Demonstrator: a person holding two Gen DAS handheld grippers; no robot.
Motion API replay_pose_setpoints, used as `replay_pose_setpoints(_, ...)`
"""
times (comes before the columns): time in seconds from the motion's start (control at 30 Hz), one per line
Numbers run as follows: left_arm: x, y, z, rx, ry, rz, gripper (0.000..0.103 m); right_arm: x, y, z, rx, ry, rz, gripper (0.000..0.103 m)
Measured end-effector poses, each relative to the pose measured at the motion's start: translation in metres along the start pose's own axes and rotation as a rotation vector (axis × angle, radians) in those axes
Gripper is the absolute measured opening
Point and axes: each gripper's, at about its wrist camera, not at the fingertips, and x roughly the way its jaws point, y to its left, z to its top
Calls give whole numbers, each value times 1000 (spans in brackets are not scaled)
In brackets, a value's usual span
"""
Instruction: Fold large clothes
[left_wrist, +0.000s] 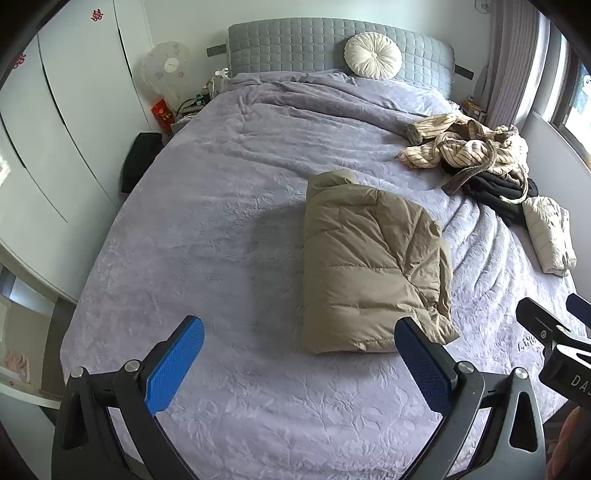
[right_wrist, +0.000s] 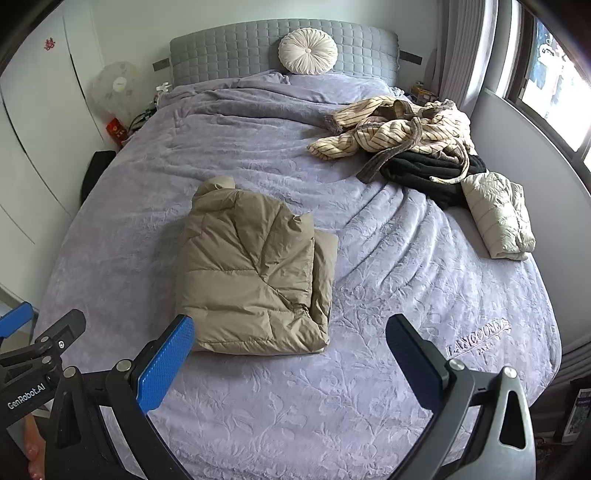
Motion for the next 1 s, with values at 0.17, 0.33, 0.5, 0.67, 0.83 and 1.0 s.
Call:
replay_pose_setpoints(0.17,-1,1,1,0,0,0,103,0,0,0,1,-1,1,103)
replay_pose_setpoints(0.33,-1,0,0,-1,0,1,103,1,0,0,0,1,1,103)
replay_pose_setpoints(0.5,-2,1,-2,-4,2,3,103,-1,1,-2,0,4,3,103)
replay_pose_setpoints(0.67,-2,0,-1,-4,0,1,103,-3,2,-3,2,3,4,103)
replay_pose_setpoints(0.83,-2,0,-1,-2,0,3,103,-3,1,-3,1,4,4,103)
replay_pose_setpoints(1.0,-2,0,-2,-3,0,4,103,-2,-1,0,-3,5,6,103)
